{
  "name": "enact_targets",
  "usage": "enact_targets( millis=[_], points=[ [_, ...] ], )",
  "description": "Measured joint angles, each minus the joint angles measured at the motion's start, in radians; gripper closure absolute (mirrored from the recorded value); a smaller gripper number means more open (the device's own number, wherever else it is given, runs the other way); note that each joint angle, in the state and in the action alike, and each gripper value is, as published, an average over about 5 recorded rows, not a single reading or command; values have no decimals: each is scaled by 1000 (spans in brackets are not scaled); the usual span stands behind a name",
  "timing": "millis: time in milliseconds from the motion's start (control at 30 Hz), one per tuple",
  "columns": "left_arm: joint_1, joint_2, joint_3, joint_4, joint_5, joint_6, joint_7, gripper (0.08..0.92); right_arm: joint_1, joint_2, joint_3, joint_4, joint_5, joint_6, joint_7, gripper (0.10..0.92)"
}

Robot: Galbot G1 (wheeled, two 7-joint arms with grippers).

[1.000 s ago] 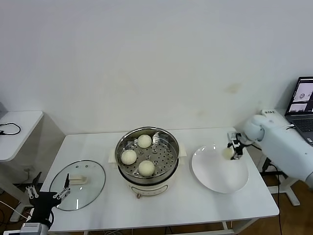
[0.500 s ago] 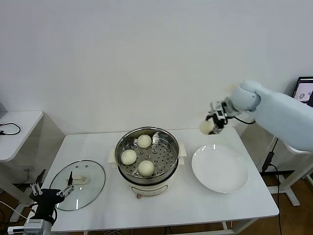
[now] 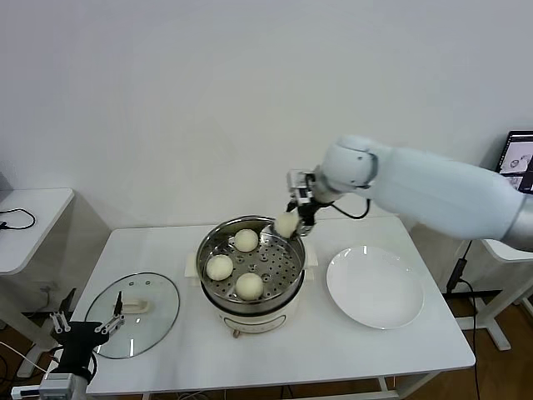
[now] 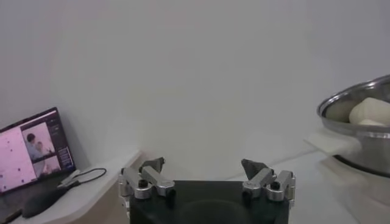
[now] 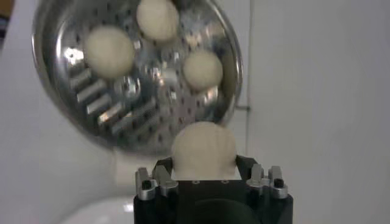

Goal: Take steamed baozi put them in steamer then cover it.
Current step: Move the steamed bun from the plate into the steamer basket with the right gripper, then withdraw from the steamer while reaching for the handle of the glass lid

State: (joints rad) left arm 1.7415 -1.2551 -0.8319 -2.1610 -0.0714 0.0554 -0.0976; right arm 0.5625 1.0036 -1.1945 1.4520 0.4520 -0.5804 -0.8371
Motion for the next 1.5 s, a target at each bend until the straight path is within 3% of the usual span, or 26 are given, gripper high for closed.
enact_targets(
  millis=[367, 900, 1200, 1500],
  points=[
    [1, -9, -1, 5, -2, -2, 0, 177, -65, 93, -43, -22, 63, -94, 101, 372],
    [-5, -9, 3, 11, -1, -3, -1, 177, -137, 113, -49, -48, 51, -134, 136, 372],
    [-3, -9, 0, 11, -2, -3, -1, 177, -132, 105, -37, -40, 51, -142, 132, 215],
    [-14, -5, 3, 15, -2, -2, 0, 177, -103, 53, 4, 15, 53, -144, 132, 202]
  ],
)
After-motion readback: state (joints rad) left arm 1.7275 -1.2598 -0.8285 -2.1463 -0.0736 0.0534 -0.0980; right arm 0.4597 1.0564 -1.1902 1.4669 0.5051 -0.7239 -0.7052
